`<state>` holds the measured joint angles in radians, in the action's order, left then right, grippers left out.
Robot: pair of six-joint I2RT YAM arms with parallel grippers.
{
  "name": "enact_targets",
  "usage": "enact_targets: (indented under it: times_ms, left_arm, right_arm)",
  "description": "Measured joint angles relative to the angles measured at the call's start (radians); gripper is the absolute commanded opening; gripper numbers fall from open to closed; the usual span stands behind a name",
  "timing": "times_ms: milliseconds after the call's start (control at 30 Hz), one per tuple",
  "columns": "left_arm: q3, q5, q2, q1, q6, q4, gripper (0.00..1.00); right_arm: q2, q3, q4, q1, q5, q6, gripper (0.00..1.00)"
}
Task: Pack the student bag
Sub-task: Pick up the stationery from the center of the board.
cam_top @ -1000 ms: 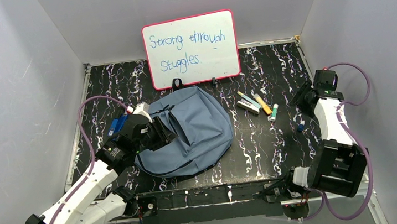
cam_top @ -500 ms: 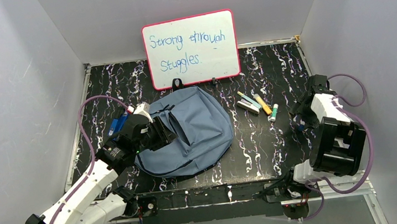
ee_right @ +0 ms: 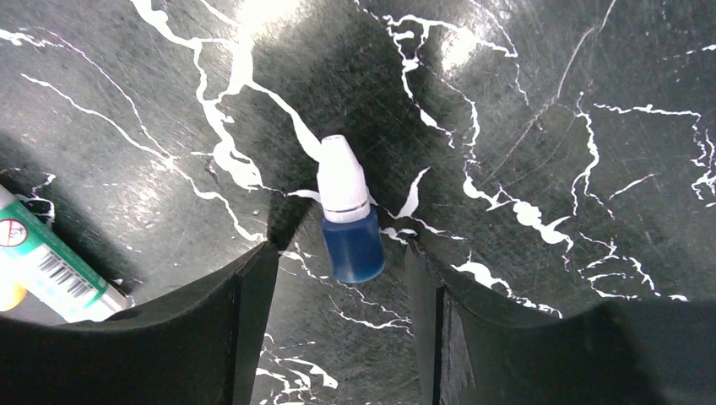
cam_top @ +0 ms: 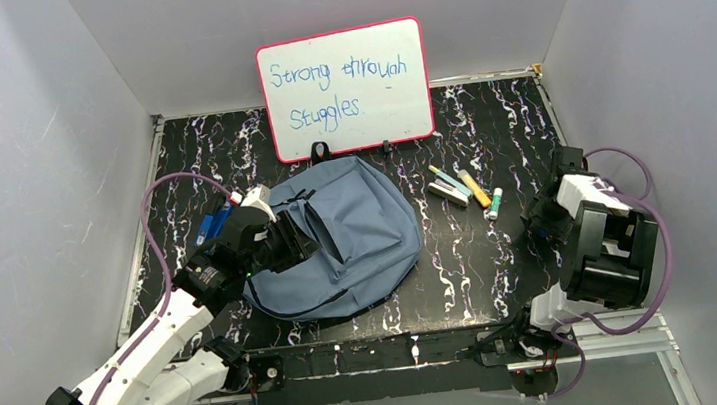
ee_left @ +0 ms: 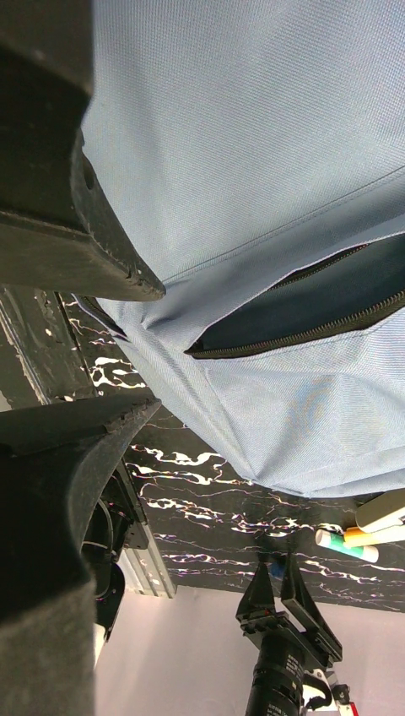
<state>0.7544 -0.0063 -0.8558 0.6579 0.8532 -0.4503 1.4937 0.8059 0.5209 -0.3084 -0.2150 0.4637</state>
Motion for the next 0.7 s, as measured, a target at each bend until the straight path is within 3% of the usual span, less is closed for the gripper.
enact_targets:
  times_ms: [233, 700]
  left_arm:
    - [0.0, 0.0, 0.0, 0.0, 0.0, 0.0, 0.42]
    - [0.0, 0.0, -0.005, 0.0, 0.0, 0.0, 0.42]
  right_arm:
    - [0.014, 0.004, -0.023, 0.0, -0.002, -0.008, 0.59]
    - [0.04, 0.023, -0.069, 0.0, -0.02, -0.024, 0.32]
